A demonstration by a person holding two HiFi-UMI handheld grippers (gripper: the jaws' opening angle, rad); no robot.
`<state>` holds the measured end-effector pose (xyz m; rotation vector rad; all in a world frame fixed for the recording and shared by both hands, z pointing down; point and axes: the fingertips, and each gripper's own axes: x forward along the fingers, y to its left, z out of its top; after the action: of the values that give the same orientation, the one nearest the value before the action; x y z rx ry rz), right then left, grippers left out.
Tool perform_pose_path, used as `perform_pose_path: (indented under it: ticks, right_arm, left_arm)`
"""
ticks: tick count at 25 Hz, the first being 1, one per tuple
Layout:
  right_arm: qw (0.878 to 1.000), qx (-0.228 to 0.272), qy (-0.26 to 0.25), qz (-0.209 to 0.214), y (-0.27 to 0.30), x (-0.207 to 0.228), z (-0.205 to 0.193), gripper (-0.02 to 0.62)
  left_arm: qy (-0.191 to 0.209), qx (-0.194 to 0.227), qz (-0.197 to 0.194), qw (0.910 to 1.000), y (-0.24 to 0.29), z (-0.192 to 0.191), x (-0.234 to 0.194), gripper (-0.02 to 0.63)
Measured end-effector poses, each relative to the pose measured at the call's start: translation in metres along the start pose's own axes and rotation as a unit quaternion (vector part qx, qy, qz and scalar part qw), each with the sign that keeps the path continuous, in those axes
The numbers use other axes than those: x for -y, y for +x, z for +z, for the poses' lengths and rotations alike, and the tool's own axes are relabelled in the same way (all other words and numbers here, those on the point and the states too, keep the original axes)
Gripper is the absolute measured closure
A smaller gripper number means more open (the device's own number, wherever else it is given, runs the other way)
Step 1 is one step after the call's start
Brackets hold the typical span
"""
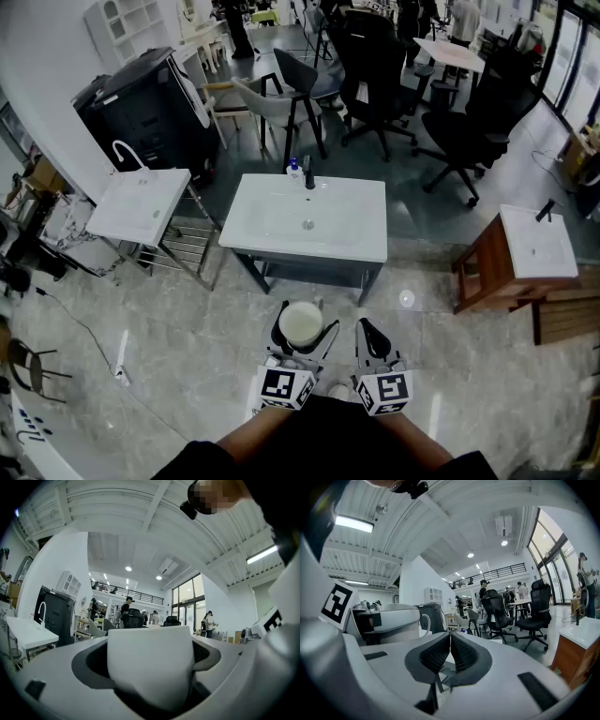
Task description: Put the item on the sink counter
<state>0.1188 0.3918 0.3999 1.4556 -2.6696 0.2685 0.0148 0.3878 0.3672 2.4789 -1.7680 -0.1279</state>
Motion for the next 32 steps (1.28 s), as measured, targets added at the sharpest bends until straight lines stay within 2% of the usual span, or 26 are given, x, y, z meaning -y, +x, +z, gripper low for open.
perform_pose_path:
  ticks: [6, 11, 16, 25, 32]
  right_arm:
    - [1.000, 0.008, -0.002, 0.020, -0.005, 0.005, 0.001, 0.565]
    - [0.999, 0.017, 0.003, 0.029, -0.005, 0.010, -0.001, 0.563]
    - [1.000, 0.010, 0.016, 0.013, 0.005, 0.021, -0.008, 0.561]
    - [1.000, -0.017, -0.008, 0.007, 0.054, 0.030, -0.005, 0.561]
    - [0.999, -0.035, -0.006, -0.009, 0.127, 0.049, 0.001, 0.561]
  left_arm:
    - [-0.007, -0.006, 0.013, 0.9999, 0.004, -0.002, 0.002, 0.160]
    - [-0.009, -0.015, 0.004, 0.9998, 0.003, -0.008, 0.011, 0.160]
    - [-0.003, -0.025, -0.004, 0.9997, 0.010, -0.015, 0.004, 0.160]
    - [-0.029, -0.036, -0.029, 0.9985, 0.056, -0.030, -0.029, 0.160]
    - [-0.023, -0.017, -0.059, 0.9979, 0.113, -0.013, -0.071, 0.160]
